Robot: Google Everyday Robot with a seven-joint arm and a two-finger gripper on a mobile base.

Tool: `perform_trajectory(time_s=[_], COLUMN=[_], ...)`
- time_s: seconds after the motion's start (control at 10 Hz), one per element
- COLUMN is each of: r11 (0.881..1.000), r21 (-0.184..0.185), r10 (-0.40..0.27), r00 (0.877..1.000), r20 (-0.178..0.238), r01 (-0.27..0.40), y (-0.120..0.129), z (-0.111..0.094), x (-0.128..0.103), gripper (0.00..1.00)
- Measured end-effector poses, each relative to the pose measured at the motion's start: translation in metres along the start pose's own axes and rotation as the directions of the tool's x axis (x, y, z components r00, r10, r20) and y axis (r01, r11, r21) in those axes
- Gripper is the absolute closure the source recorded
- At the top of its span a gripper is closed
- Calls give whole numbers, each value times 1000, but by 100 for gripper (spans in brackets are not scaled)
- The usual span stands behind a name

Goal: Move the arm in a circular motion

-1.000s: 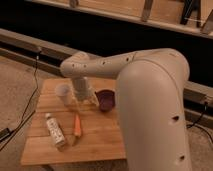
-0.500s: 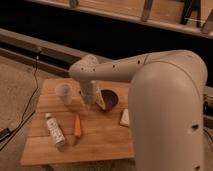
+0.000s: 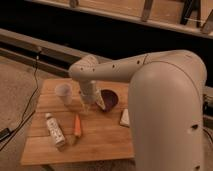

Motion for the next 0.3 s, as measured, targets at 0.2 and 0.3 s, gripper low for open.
perform_trajectory(time_s=[0.2, 0.3], r11=[1000, 1000], r21=[0, 0], r10=[0, 0], r00=[1000, 1000], r20=[-2, -2], r01=[0, 0], y=[0, 0], z=[1, 1], x=[0, 0], gripper=[35, 35])
